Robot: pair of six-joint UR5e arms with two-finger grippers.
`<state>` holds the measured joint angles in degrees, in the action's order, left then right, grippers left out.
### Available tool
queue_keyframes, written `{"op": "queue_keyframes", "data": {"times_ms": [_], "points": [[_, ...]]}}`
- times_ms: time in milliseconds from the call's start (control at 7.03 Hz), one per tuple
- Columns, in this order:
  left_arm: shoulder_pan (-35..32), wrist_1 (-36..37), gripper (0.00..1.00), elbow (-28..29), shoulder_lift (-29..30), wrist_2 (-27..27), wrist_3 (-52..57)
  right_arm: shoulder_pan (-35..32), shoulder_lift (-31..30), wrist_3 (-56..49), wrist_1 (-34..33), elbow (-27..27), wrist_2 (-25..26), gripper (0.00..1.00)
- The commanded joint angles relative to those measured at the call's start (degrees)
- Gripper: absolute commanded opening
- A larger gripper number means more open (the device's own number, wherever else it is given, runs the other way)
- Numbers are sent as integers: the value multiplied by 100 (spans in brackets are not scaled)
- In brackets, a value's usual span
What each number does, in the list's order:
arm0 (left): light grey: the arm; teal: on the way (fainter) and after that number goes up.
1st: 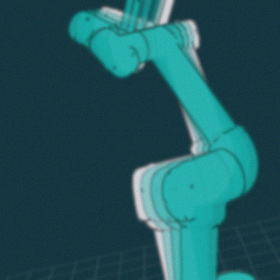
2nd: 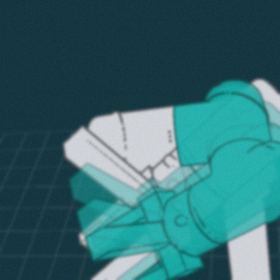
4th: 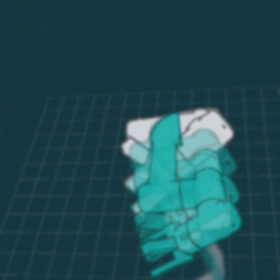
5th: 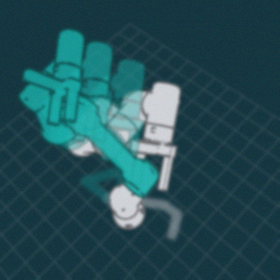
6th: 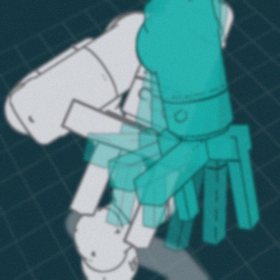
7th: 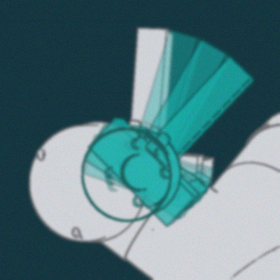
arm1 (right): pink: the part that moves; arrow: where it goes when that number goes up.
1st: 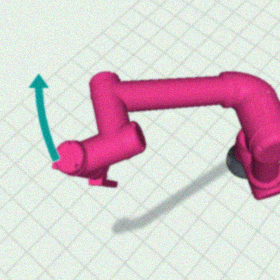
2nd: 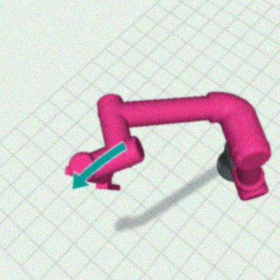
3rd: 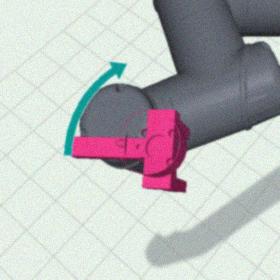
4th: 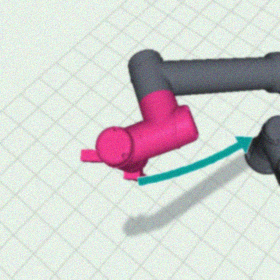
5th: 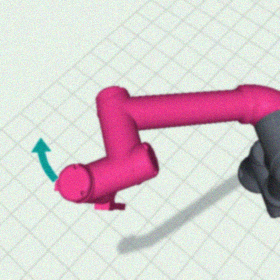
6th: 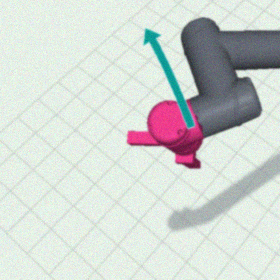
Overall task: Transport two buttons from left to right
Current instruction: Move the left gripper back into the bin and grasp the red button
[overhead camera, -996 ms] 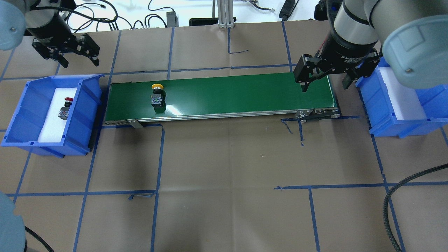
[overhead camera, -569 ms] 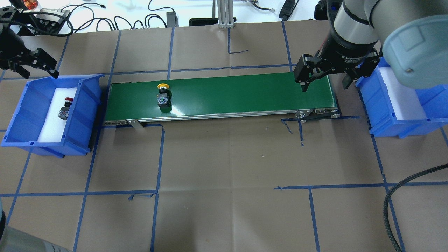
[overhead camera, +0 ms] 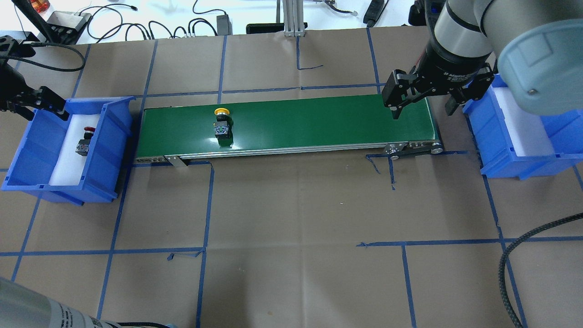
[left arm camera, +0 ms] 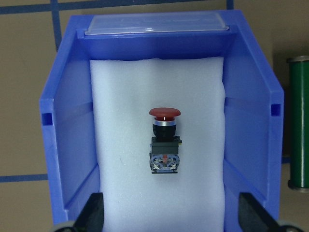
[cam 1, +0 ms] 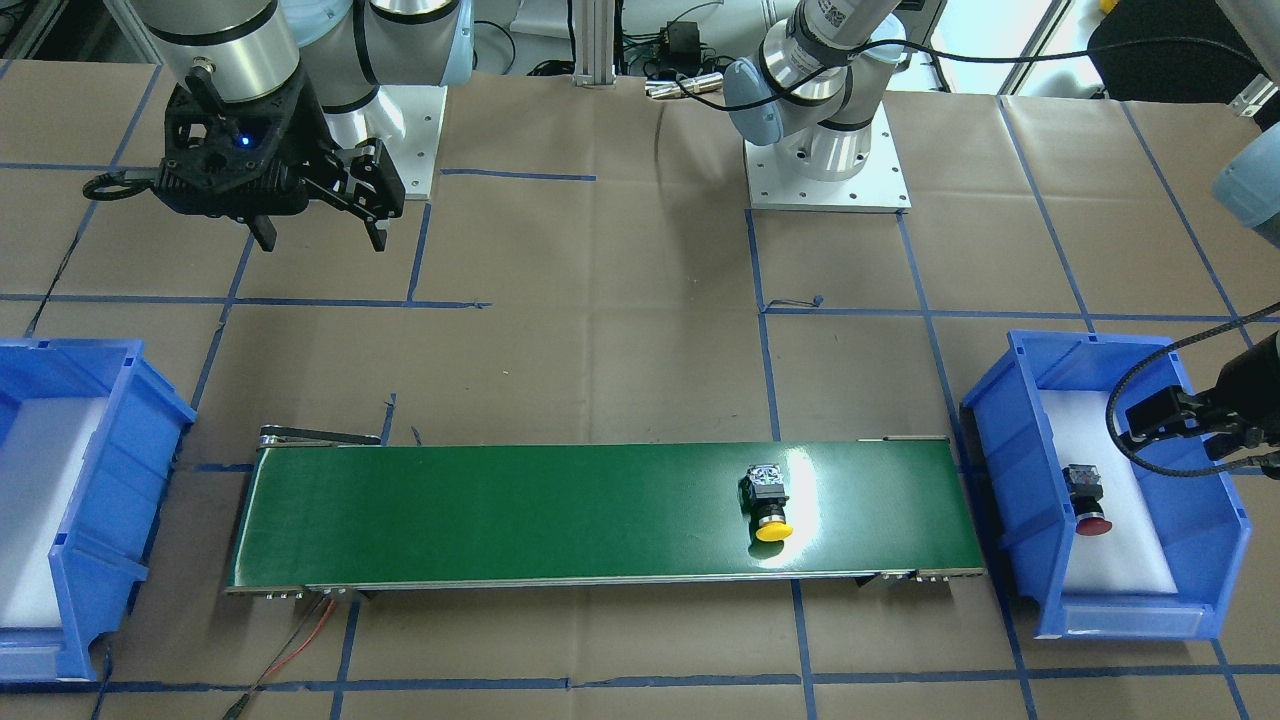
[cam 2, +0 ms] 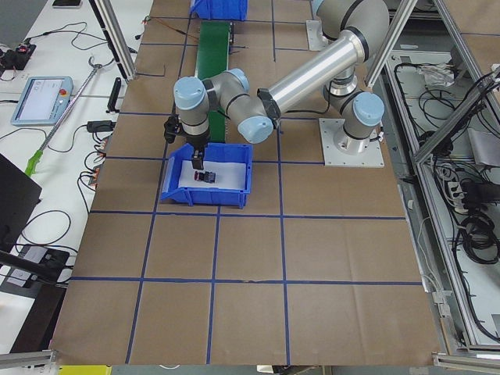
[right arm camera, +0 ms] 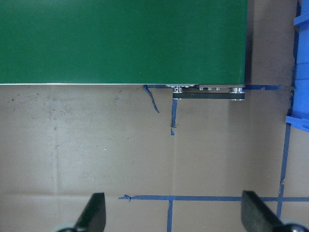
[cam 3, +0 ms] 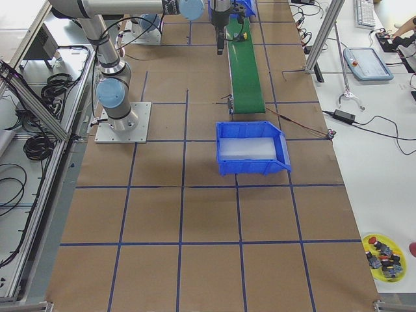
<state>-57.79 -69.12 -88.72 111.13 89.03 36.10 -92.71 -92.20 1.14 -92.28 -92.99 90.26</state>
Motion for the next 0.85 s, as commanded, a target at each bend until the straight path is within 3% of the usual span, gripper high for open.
{"op": "queue_keyframes", "data": {"times_ms": [0, 712], "points": [[5, 653, 98, -444, 145, 0, -15, -2, 0, 0, 0, 0, 0, 100], [-4, 1690, 99, -928, 742, -79, -41, -19, 0, 0, 9, -26, 9, 100]]}}
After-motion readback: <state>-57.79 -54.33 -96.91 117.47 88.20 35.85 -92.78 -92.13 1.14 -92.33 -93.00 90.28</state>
